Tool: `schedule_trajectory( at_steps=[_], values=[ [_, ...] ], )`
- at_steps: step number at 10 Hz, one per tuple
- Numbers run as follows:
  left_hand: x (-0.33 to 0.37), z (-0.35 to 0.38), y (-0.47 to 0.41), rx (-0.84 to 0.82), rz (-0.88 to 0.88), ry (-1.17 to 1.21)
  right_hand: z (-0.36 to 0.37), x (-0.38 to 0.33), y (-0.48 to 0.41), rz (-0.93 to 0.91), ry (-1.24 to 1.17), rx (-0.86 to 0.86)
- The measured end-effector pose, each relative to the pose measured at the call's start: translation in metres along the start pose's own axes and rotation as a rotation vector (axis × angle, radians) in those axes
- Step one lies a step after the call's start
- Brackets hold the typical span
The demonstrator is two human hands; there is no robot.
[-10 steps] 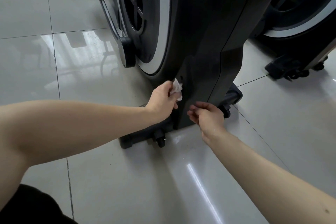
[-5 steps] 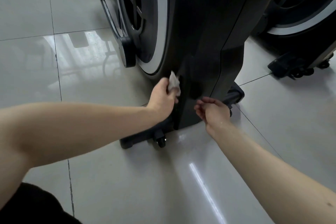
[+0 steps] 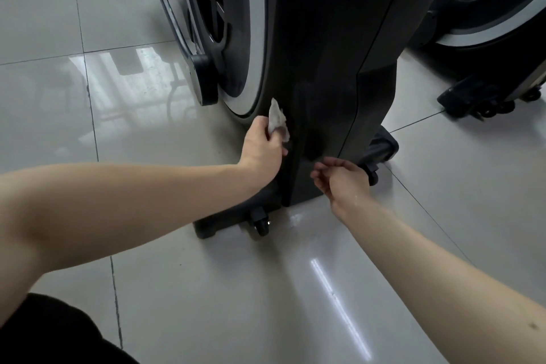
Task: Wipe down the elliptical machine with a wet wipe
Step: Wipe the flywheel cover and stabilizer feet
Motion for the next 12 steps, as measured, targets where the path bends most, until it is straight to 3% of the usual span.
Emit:
schedule_trajectory(
  at_steps=[2, 3, 4, 5, 6, 8, 9, 10, 12],
  values=[
    [-0.097, 0.037, 0.000, -0.244, -0.434, -0.118, 0.000, 0.011, 0.008, 0.013, 0.022, -0.014],
    [-0.077, 0.033, 0.001, -0.158, -0.399, -0.101, -0.001, 0.008, 0.011, 0.009, 0.046, -0.007],
    [-0.028, 0.018, -0.005, 0.029, -0.280, 0.057, 0.004, -0.001, 0.008, 0.011, 0.020, 0.007],
    [0.018, 0.007, -0.004, 0.071, -0.146, 0.216, 0.009, -0.006, 0.005, 0.052, -0.031, 0.039],
    [0.026, 0.003, 0.000, 0.055, -0.063, 0.188, 0.012, -0.005, 0.005, 0.058, -0.045, 0.047],
    [-0.053, 0.004, -0.032, 0.074, -0.304, 0.060, 0.012, -0.001, -0.003, 0.005, -0.007, 0.007],
    [-0.088, -0.001, -0.063, 0.046, -0.430, 0.120, 0.009, 0.004, -0.006, 0.000, -0.003, -0.014],
    [-0.097, -0.003, -0.084, -0.037, -0.410, -0.058, 0.002, 0.011, -0.008, 0.001, 0.008, -0.015],
    [-0.098, 0.004, -0.064, 0.075, -0.349, -0.183, -0.013, 0.019, -0.010, 0.007, 0.009, 0.014]
  ],
)
Point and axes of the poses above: each hand's wrist, its own y-axis away from the middle knuckle, its own z-axis out of the palm, x = y × z, the point moved 8 cm from there along -y, towards the middle knuckle, and after that the axes turned 3 degrees about y, right-handed, at the moved point
